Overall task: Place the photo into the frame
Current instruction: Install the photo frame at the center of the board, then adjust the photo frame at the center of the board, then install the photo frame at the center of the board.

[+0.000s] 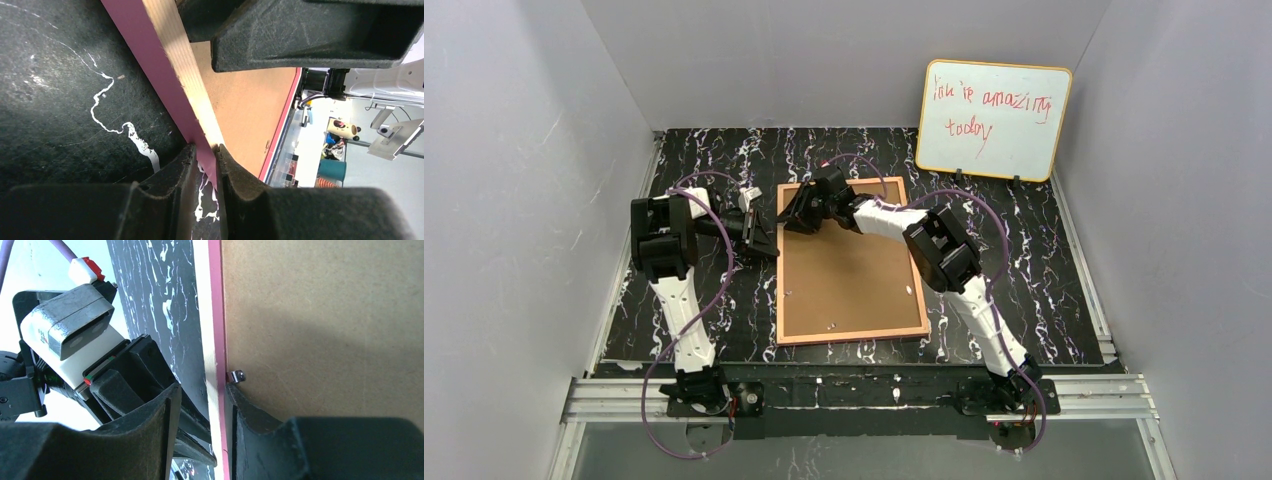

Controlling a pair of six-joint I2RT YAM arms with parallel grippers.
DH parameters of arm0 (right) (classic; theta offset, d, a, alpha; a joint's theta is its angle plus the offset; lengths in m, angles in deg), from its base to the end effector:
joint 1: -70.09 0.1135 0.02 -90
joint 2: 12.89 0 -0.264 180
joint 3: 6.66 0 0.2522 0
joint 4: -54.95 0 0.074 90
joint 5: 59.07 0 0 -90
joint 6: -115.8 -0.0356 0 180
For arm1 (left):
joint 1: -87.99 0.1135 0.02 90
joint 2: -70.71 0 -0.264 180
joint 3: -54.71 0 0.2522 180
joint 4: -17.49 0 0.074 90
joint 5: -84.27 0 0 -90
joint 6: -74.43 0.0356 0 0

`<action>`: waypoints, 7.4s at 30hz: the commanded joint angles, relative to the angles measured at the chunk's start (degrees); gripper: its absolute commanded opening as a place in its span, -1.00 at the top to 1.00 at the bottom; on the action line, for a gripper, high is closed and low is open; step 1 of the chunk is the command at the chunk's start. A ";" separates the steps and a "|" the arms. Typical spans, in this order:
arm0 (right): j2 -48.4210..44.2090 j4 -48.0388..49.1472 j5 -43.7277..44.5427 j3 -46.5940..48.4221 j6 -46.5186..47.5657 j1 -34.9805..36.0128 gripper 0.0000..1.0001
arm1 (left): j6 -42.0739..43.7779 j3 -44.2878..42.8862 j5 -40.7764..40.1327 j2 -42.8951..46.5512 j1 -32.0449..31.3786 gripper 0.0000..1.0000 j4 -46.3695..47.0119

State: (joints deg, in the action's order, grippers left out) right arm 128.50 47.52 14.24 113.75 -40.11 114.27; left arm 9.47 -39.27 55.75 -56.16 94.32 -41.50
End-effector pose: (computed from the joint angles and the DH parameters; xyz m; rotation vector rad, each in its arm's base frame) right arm 0.3922 0.3954 0.1365 0.2454 2.3877 1.3690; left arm 0.3883 0.0116 0.0968 0.3830 2.4753 -1.4452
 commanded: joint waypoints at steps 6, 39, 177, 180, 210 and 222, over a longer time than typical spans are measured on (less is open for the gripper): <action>-8.24 4.50 -6.81 -3.70 5.14 -3.40 -0.36 | 7.78 1.40 -8.34 1.82 -1.95 0.74 -5.58; -27.65 -5.39 9.38 -33.26 18.95 -20.08 -0.86 | 21.47 18.99 -23.52 21.12 -13.19 0.54 -5.57; -13.47 -0.58 -4.11 -20.27 4.44 9.97 0.13 | 10.55 8.04 -13.43 7.11 2.28 0.78 -9.97; -12.99 -0.53 -4.31 -19.79 4.13 10.04 0.13 | 10.67 8.04 -13.56 7.25 2.22 0.79 -9.97; -10.83 1.01 -2.06 -19.43 -1.45 10.45 0.16 | 9.55 9.30 -13.86 7.41 1.97 0.81 -7.61; -13.59 2.79 7.58 -22.63 -10.45 12.67 0.17 | 8.80 10.11 -14.07 7.41 1.49 0.83 -6.62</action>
State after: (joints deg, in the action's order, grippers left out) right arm 115.75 51.54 15.05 91.94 -48.77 125.53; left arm 16.68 -30.97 44.47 -48.77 97.29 -53.28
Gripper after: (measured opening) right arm 0.416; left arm 0.097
